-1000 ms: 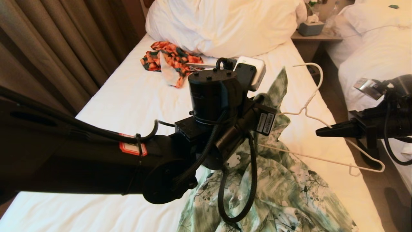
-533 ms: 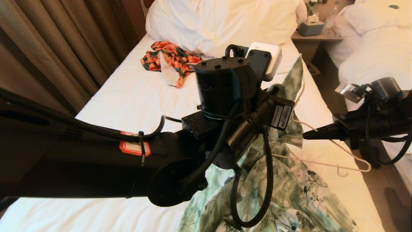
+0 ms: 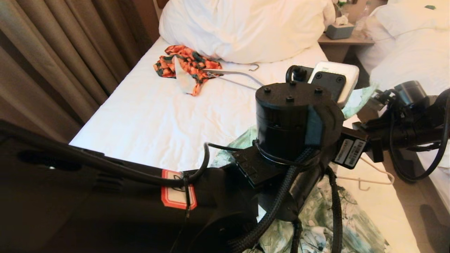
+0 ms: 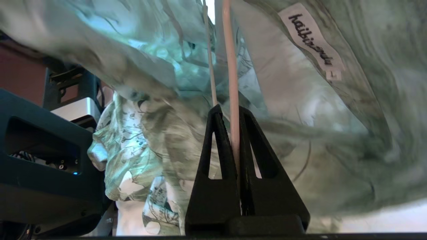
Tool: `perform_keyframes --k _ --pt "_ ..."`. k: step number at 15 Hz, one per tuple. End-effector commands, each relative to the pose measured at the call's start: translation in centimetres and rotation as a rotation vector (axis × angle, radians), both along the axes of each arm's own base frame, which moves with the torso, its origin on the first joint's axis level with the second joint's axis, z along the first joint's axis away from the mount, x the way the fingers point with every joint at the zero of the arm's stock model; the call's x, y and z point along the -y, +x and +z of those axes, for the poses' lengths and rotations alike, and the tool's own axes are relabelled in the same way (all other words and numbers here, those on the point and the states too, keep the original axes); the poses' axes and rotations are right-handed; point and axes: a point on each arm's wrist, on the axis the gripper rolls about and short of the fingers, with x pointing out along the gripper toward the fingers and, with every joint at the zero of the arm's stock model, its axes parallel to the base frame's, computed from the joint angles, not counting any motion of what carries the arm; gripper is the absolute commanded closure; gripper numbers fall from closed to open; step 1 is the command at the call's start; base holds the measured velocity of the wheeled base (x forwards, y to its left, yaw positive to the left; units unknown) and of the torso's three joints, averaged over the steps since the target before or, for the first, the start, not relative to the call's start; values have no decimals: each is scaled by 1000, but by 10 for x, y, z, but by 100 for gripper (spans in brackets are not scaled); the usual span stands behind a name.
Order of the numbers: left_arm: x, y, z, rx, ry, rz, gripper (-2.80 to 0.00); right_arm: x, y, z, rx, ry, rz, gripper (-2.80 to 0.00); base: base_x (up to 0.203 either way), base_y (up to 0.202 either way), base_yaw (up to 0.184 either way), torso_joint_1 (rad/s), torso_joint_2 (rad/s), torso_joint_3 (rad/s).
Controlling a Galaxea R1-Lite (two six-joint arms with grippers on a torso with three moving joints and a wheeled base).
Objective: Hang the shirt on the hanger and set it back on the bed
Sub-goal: Hook one side of the shirt onto the hanger
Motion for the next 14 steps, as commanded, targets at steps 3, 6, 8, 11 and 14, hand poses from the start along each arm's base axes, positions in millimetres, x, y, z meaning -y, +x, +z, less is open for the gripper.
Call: perform_keyframes --k 3,6,8,11,14 --pt "3 8 4 11 -23 18 0 -9 -4 4 12 5 35 0 0 0 0 0 0 0" --pt "-10 31 11 22 -43 80 0 -11 -6 6 29 6 42 0 0 0 0 0 0 0" --pt "-25 42 13 20 -40 121 0 -8 -6 7 33 6 32 0 0 0 0 0 0 0" --pt "-29 37 8 9 -20 113 0 -5 -2 6 42 9 21 0 0 0 0 0 0 0" --pt "-12 29 10 18 -39 77 0 -10 2 3 33 13 33 0 0 0 0 0 0 0"
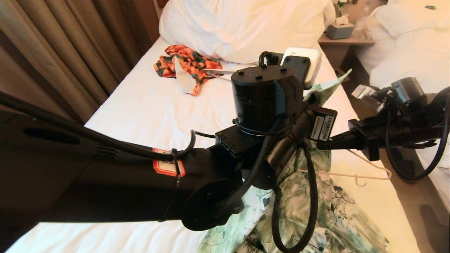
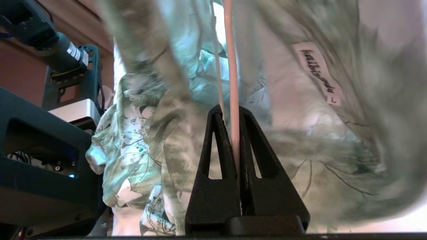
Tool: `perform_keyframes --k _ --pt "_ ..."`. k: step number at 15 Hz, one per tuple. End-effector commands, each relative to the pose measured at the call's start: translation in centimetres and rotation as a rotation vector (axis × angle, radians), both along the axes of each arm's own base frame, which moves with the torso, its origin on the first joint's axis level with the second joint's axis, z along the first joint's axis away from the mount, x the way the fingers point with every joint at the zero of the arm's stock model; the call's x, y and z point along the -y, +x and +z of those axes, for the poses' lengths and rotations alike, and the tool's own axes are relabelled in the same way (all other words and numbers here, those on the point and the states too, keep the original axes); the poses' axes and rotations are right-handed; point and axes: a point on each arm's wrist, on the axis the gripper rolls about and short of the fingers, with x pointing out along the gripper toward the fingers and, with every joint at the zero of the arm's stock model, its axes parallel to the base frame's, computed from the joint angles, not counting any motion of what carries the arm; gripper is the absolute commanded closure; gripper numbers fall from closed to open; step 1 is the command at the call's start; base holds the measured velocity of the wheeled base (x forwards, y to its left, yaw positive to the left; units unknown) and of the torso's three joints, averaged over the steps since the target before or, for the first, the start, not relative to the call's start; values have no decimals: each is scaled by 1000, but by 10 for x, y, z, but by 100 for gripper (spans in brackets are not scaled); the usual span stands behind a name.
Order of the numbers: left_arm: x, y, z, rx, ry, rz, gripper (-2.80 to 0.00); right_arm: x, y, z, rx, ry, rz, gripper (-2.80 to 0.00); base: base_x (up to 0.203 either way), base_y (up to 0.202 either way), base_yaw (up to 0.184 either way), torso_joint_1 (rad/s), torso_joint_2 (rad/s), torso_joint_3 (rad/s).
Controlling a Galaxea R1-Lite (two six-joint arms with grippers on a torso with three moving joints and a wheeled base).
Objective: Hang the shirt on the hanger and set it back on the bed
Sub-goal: Hook one side of the shirt onto the hanger
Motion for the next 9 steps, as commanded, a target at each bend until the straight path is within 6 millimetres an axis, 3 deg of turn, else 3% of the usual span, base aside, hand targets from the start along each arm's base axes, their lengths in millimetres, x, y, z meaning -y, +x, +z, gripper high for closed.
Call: perform_keyframes --k 1,3,7,8,9 --pt "8 -4 -3 -1 2 -15 0 -1 3 -2 2 4 7 0 0 0 0 0 0 0" --pt "15 -13 -11 -13 17 -39 0 -2 6 0 10 15 -4 0 0 0 0 0 0 0" --pt "25 -12 -32 -37 62 -45 0 -7 7 3 24 31 4 0 0 0 0 0 0 0" --pt "27 -13 -33 -37 64 -48 -280 -7 6 3 22 32 6 0 0 0 0 0 0 0" --pt "28 -13 -33 -37 64 -50 -280 -7 6 2 17 33 7 0 0 0 0 0 0 0"
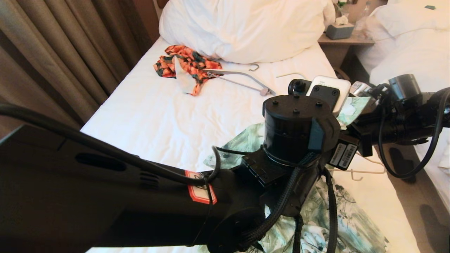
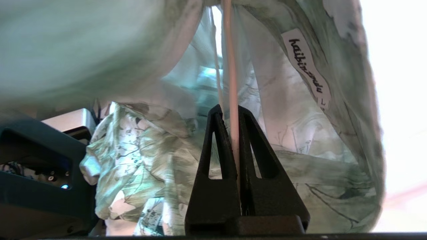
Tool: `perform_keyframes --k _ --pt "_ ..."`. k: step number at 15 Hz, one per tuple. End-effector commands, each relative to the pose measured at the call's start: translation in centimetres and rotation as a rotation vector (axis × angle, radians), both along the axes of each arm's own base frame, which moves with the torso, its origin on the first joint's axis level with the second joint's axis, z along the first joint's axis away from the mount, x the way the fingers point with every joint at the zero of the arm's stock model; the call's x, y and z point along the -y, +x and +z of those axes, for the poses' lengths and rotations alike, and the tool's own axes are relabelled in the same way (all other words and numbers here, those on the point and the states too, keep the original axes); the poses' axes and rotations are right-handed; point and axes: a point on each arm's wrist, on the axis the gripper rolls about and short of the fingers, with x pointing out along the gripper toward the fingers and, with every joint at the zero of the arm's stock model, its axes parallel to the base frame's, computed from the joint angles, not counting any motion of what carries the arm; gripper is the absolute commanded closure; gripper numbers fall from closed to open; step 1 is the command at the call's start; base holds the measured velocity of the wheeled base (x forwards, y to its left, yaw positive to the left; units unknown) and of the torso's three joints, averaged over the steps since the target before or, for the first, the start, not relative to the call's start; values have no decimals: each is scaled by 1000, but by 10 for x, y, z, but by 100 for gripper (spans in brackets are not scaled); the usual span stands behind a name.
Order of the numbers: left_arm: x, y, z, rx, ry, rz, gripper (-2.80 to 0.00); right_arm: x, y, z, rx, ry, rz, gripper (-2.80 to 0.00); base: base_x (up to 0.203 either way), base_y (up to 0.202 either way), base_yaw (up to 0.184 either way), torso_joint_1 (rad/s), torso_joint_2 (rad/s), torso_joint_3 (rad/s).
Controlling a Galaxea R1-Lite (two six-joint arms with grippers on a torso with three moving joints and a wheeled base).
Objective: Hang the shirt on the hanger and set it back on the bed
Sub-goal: Hook one side of the shirt onto the hanger
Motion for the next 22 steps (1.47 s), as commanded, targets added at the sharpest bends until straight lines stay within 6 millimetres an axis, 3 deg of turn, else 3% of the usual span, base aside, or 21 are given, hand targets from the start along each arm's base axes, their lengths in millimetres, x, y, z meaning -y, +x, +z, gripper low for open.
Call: perform_keyframes --k 1,15,22 --pt "3 1 -4 -1 8 -1 -280 0 -1 0 -1 6 10 0 0 0 0 0 0 0" --pt "-16 -15 0 -13 27 1 -280 -2 12 -25 56 94 52 0 0 0 0 0 0 0" --pt "-42 10 6 13 -21 87 -280 -2 12 -23 62 95 54 0 0 0 0 0 0 0"
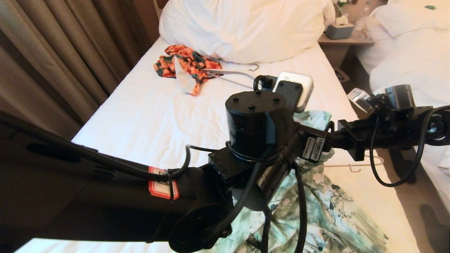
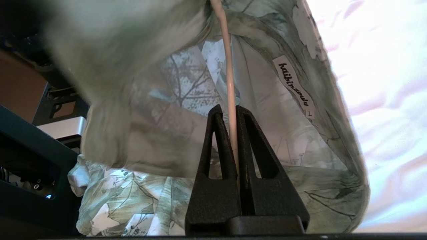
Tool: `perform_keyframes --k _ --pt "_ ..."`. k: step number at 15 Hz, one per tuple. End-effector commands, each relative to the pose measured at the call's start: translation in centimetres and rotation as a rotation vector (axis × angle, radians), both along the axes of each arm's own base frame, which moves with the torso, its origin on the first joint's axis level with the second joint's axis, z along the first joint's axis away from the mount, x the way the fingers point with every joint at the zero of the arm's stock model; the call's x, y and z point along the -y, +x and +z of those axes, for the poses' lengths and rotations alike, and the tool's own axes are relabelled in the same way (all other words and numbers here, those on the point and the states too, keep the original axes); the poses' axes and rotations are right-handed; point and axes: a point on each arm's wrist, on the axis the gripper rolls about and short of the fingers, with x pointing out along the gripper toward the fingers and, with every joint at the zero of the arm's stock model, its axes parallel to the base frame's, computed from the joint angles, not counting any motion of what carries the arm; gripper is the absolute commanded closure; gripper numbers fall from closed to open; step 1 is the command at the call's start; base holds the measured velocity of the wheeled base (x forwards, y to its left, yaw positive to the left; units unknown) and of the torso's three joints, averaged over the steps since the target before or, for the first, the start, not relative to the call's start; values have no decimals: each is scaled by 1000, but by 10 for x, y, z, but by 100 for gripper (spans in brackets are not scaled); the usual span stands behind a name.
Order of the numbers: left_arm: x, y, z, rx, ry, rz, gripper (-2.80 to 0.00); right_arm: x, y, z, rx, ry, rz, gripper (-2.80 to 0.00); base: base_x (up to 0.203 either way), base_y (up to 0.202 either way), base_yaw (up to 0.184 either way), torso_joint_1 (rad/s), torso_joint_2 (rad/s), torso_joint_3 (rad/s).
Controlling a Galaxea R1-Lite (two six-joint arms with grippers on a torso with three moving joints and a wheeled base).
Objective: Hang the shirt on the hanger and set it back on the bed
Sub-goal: Hook one side of the shirt onto the hanger
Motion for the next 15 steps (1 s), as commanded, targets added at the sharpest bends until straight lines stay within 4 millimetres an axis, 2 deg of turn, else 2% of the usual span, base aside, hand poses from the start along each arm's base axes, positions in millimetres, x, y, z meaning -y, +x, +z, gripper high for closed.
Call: perform_keyframes --k 1,3,5,8,10,13,15 --pt "-11 11 5 11 -16 39 -280 0 0 -1 0 4 7 0 0 0 0 0 0 0" --pt "-28 21 18 30 -47 83 -280 0 1 -2 -2 3 6 0 0 0 0 0 0 0" --pt "-36 15 19 26 -40 81 -280 0 1 -1 -1 3 6 0 0 0 0 0 0 0" --pt "-26 -7 3 -6 6 15 -280 0 3 -2 -2 3 6 0 0 0 0 0 0 0" --pt "-15 -22 2 -8 10 -32 -280 0 3 -3 -4 3 6 0 0 0 0 0 0 0" --pt "0 -55 -2 -16 16 -103 -280 1 5 -5 -10 2 1 0 0 0 0 0 0 0" --pt "-3 -63 -16 -45 57 -102 -280 2 5 -5 -11 2 -1 0 0 0 0 0 0 0"
